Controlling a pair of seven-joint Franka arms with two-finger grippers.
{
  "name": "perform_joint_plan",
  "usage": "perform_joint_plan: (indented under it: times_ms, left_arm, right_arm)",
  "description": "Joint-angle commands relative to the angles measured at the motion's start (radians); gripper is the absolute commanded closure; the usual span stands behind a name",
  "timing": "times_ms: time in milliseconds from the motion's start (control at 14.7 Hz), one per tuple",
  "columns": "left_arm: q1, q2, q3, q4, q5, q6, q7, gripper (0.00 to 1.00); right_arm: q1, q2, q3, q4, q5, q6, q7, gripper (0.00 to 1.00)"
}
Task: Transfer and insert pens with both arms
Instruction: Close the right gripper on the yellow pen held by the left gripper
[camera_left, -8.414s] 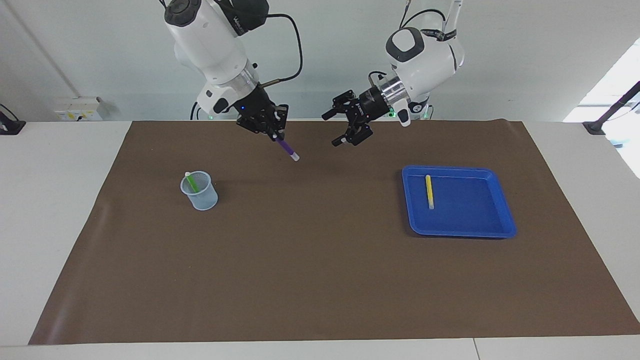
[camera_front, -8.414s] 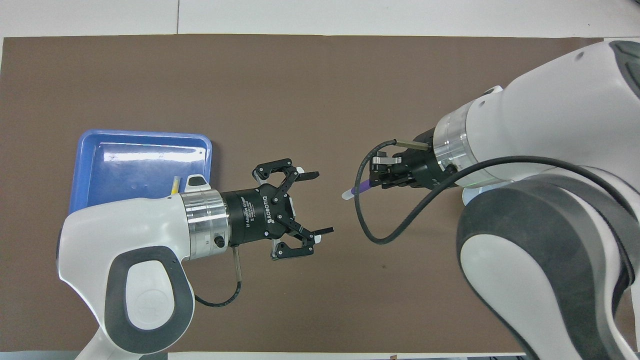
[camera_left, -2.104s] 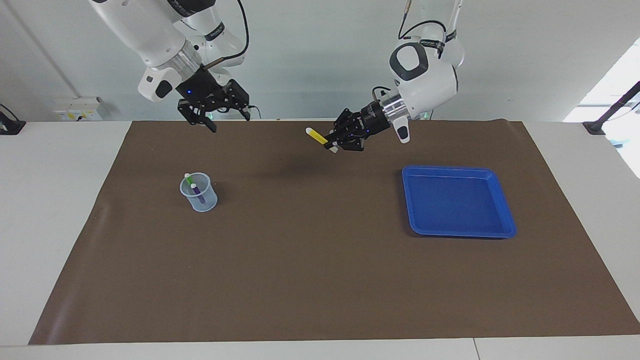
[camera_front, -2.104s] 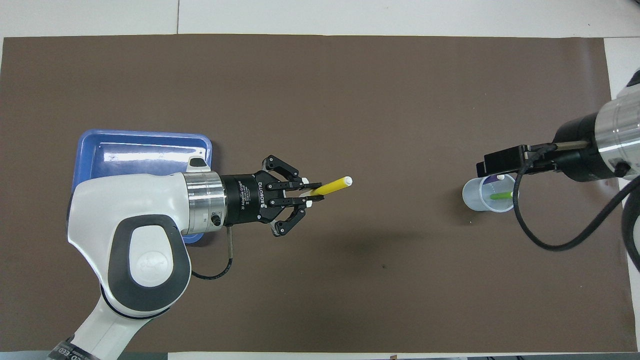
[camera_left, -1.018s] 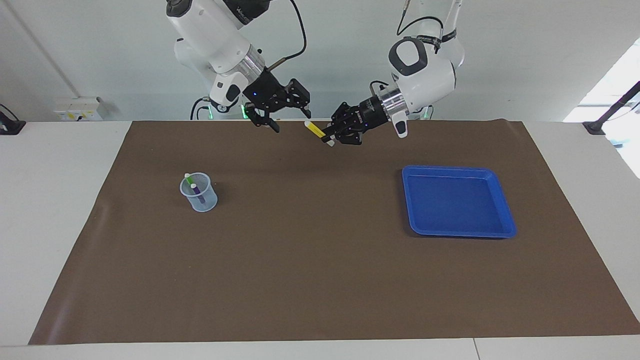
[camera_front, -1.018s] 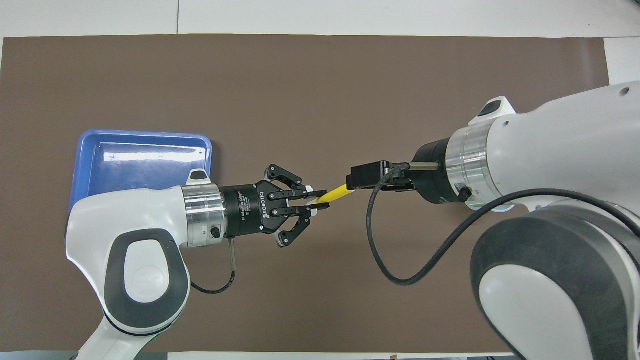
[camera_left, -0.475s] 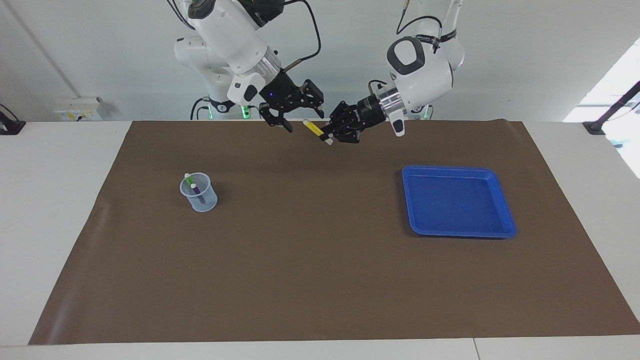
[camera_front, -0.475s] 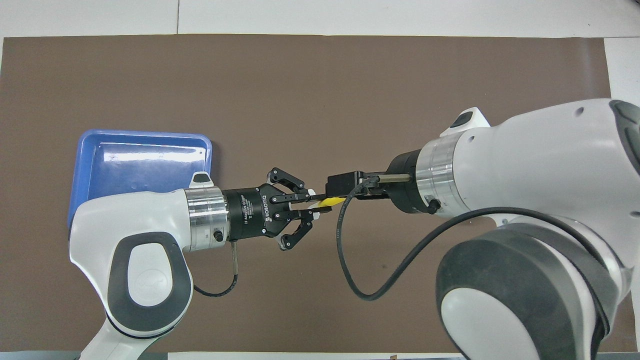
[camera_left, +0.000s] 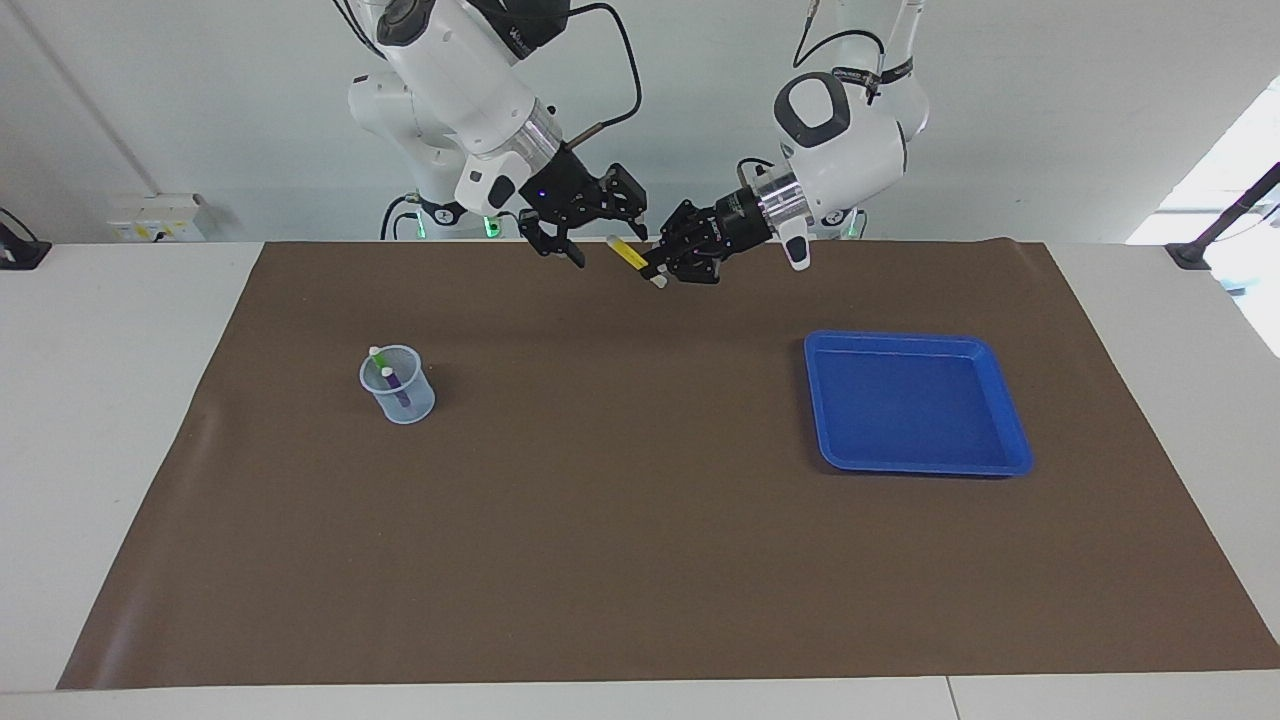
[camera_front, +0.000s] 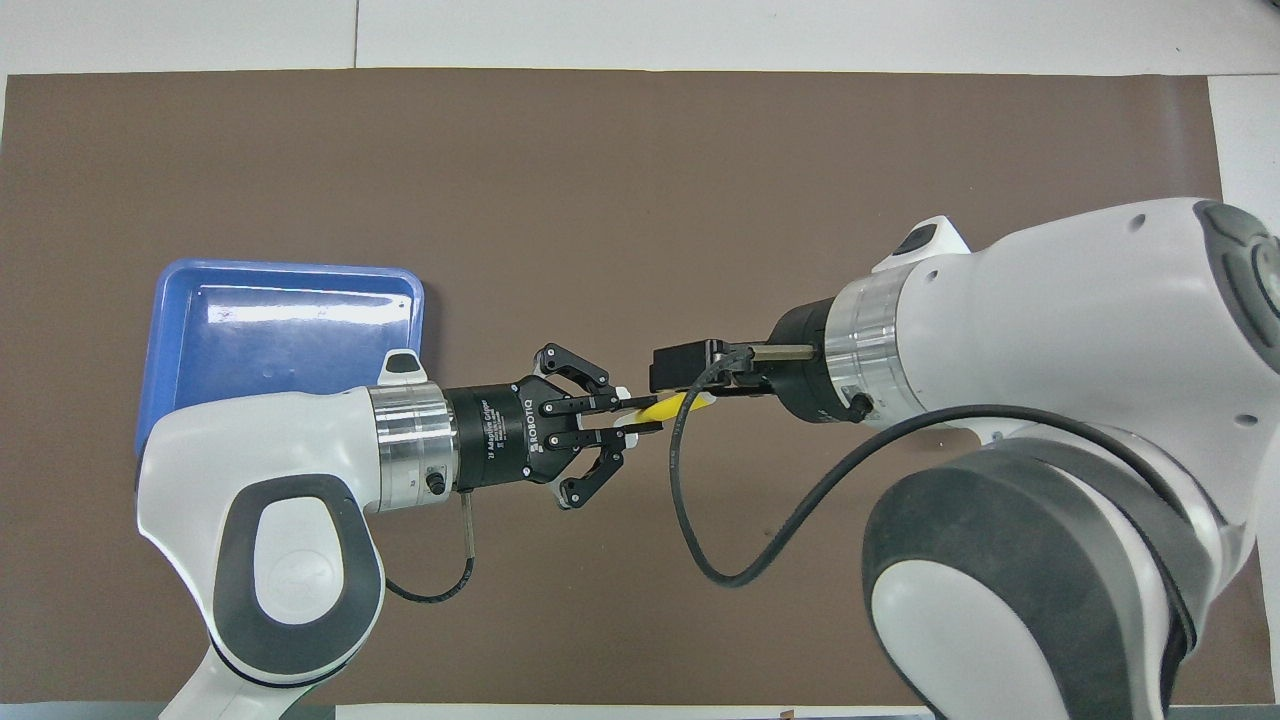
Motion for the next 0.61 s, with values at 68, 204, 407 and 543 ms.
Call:
perform_joint_plan:
  times_ms: [68,204,407,543]
  left_arm:
    - [-0.016,-0.040,0.010,-0.043,-0.025,0.015,0.020,1.00]
    - [-0.016,-0.041,0.010,-0.043,-0.025,0.015,0.020,1.00]
    - [-0.016,-0.041,0.010,-0.044,-0.025,0.015,0.022,1.00]
    - [-0.016,-0.041,0.010,-0.044,-0.025,0.015,0.022,1.00]
  right_arm:
    - [-0.010,-0.013,0.005,-0.005,0.023,-0.041,0.007,0.03]
    - [-0.010,-0.013,0.005,-0.005,0.023,-0.041,0.007,0.10]
    - [-0.010,-0.013,0.005,-0.005,0.023,-0.038,0.007,0.91]
    - [-0.010,-0.013,0.005,-0.004,0.023,-0.038,0.007,1.00]
